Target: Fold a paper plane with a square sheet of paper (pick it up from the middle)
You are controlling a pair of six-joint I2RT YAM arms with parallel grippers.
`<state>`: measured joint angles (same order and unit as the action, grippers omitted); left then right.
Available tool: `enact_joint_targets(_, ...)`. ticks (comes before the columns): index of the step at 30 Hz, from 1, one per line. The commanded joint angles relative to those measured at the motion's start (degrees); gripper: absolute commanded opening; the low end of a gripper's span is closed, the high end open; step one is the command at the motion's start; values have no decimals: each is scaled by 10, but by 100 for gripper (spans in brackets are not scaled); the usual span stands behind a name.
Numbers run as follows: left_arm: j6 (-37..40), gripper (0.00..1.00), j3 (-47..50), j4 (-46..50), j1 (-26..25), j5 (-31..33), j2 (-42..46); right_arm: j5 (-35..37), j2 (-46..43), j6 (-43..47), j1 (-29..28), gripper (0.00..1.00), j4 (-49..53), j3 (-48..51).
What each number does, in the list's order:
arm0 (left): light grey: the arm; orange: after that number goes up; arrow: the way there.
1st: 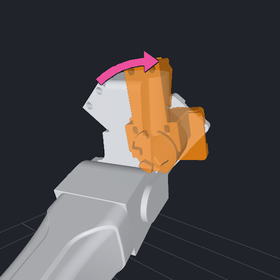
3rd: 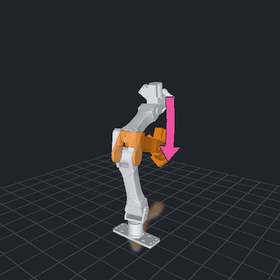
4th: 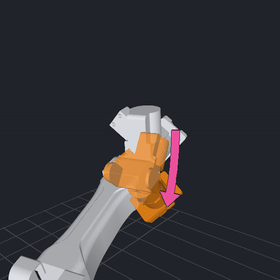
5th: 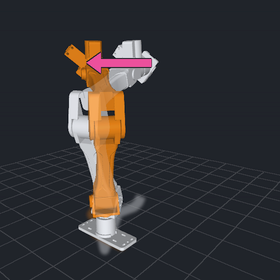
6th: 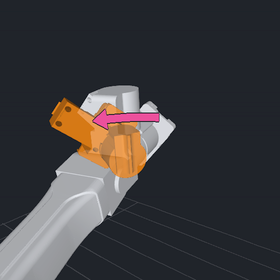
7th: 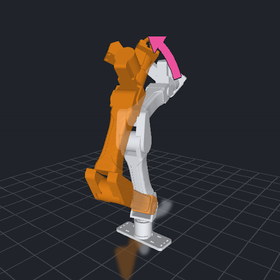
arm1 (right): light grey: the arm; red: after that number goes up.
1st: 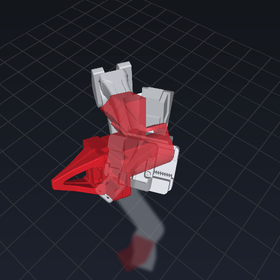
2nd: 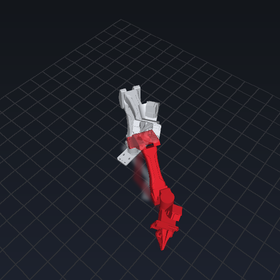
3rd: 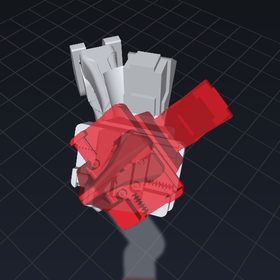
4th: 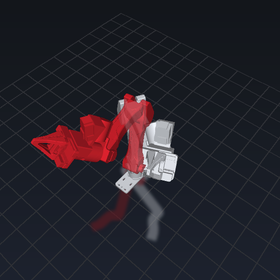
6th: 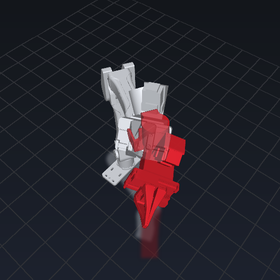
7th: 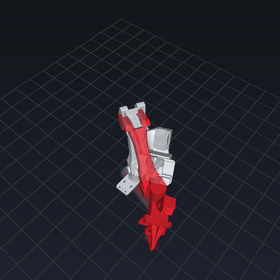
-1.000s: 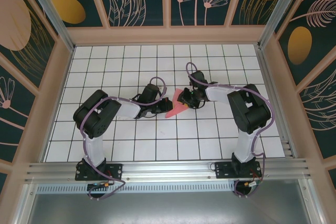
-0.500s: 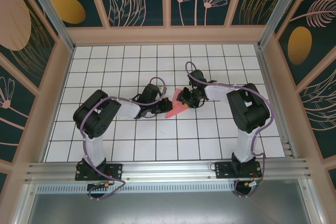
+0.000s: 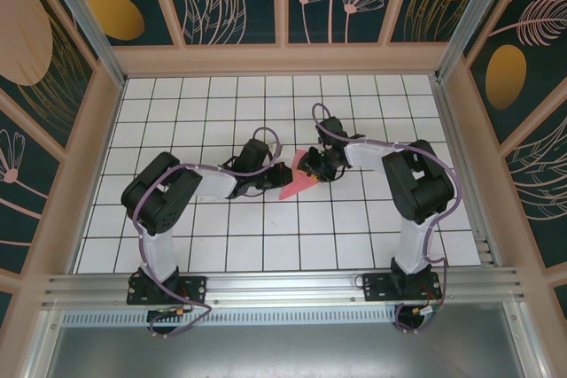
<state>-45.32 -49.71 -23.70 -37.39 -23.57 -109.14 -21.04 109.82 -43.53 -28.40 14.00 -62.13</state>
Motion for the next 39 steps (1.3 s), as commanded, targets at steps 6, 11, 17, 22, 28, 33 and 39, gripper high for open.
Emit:
enact_joint_targets(6,1,9,-20,17,1,-13,-11,113,121,18,-7,39,71,51)
enact_joint_targets(11,-1,8,-21,31,2,-9,-20,115,128,22,-9,39,74,48)
enact_joint_targets(17,-2,8,-23,46,1,5,-24,120,135,21,-11,39,79,45)
enact_joint_targets(22,-3,7,-26,60,2,16,-29,120,136,21,-11,40,81,44)
enact_joint_targets(28,-3,7,-30,75,2,18,-40,102,118,18,-11,40,80,37)
enact_joint_targets(33,-4,6,-32,93,1,25,-46,80,64,20,-11,40,88,6)
enact_joint_targets(39,0,5,-33,120,1,44,-47,61,-43,39,-9,40,77,-36)
